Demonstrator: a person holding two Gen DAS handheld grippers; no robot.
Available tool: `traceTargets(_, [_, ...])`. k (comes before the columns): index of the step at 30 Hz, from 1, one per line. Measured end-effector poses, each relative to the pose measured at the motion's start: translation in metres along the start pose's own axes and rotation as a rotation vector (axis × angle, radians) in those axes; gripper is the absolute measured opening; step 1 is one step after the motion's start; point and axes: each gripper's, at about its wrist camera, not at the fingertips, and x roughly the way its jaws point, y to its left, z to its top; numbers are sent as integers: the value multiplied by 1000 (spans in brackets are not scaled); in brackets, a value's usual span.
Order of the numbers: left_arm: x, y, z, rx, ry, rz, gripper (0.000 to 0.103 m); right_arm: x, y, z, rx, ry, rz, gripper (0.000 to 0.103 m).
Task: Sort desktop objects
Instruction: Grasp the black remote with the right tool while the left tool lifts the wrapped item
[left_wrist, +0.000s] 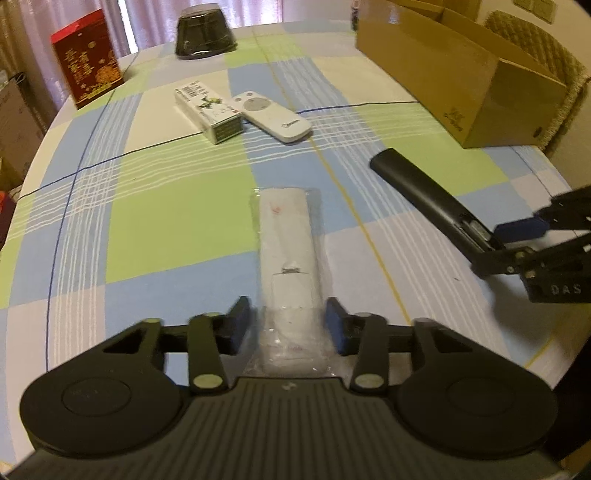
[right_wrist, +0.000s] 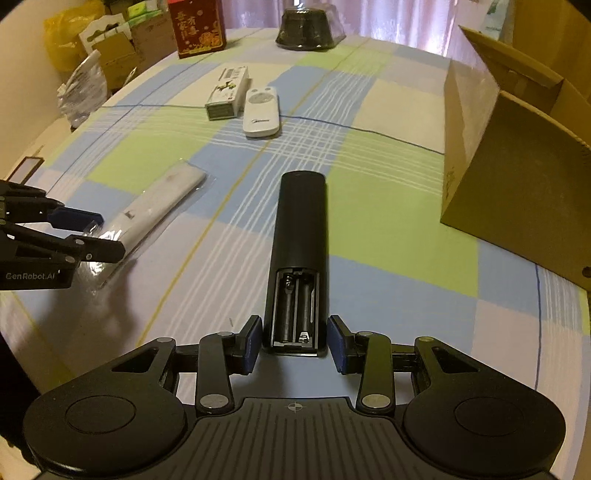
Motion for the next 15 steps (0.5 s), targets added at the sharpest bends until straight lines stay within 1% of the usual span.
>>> traceTargets(5, [10, 4, 9, -6, 14, -1, 47, 5, 0, 11, 23, -29, -9, 38])
traceTargets(9, [19, 2, 14, 18, 23, -7, 47, 13, -1, 22, 40, -52, -14, 38])
traceTargets(11, [22, 1, 15, 27, 24, -12, 50, 16, -3, 26, 47, -59, -13, 39])
traceTargets(13, [23, 1, 17, 31, 23, -17, 50, 21, -4, 29, 53, -62, -24, 57])
traceTargets(14, [24, 2, 17, 33, 23, -23, 46, 23, -5, 30, 59, -67, -26, 58])
traceTargets(15, [24, 2, 18, 35, 22, -29, 38, 25, -7, 30, 68, -66, -23, 58])
